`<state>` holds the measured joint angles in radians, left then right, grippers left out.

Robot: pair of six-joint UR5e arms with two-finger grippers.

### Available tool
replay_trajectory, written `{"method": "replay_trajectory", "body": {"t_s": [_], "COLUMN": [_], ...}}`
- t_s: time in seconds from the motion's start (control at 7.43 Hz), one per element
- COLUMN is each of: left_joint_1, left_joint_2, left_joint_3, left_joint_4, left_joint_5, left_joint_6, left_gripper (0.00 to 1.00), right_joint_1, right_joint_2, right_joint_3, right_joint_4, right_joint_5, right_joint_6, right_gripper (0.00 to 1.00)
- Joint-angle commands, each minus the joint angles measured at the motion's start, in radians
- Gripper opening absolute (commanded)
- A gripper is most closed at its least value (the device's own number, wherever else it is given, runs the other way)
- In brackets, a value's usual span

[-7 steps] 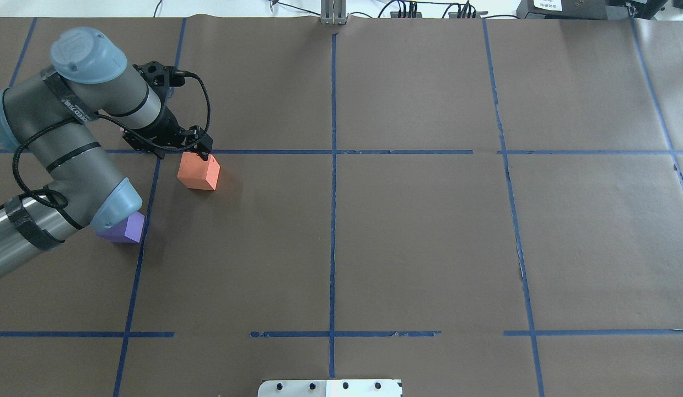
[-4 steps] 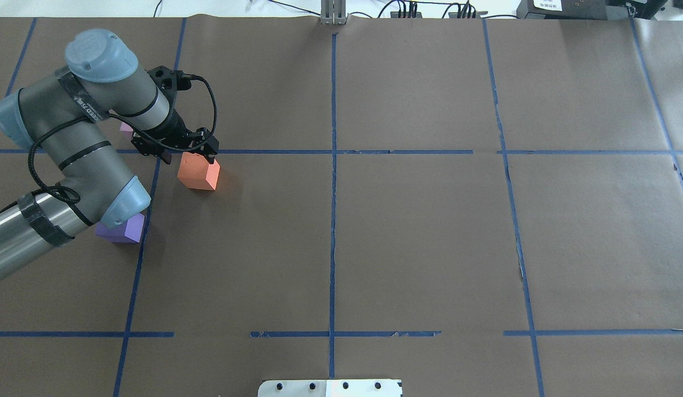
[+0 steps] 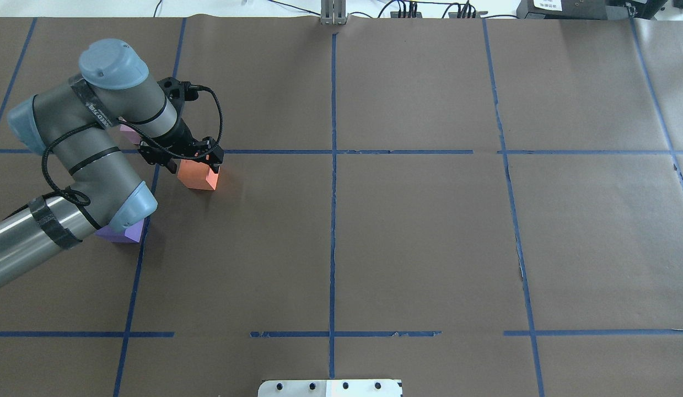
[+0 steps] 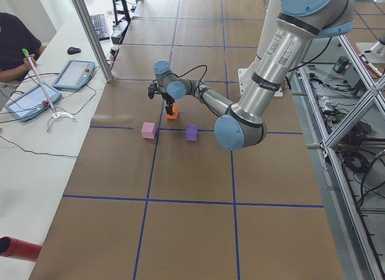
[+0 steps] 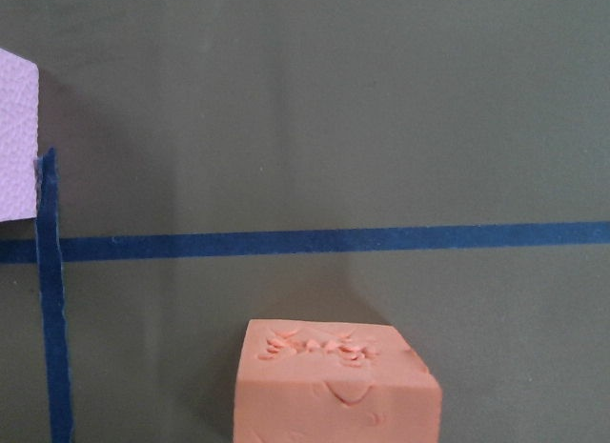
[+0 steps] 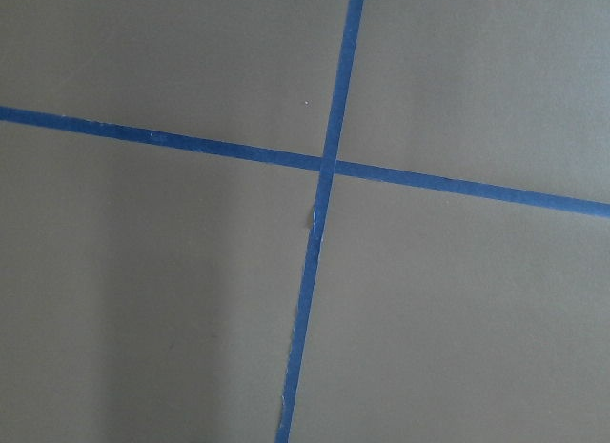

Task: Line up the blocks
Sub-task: 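Close the left gripper on the orange cube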

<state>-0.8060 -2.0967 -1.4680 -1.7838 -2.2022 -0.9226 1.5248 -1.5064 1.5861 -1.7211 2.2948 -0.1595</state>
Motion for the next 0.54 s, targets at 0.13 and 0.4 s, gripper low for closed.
{"method": "replay_trajectory", "body": {"t_s": [0.13,0.4], "left_joint_1": [0.014,0.017], "left_joint_2": [-0.006,-0.005], "left_joint_3": [0.028,0.041], "left_joint_4": [-0.02,-0.04], "left_joint_5": [-0.001,0.001], "left_joint_6": [0.001,0.004], "left_gripper": [0.99,0.85], "right_joint_1": [0.0,0.0], "right_joint_2": [0.0,0.0], "right_joint_3": [0.0,0.0], "right_joint_4": [0.0,0.0], "right_joint_5": [0.0,0.0], "right_joint_6": [0.0,0.0], "right_gripper": [1.0,1.0]}}
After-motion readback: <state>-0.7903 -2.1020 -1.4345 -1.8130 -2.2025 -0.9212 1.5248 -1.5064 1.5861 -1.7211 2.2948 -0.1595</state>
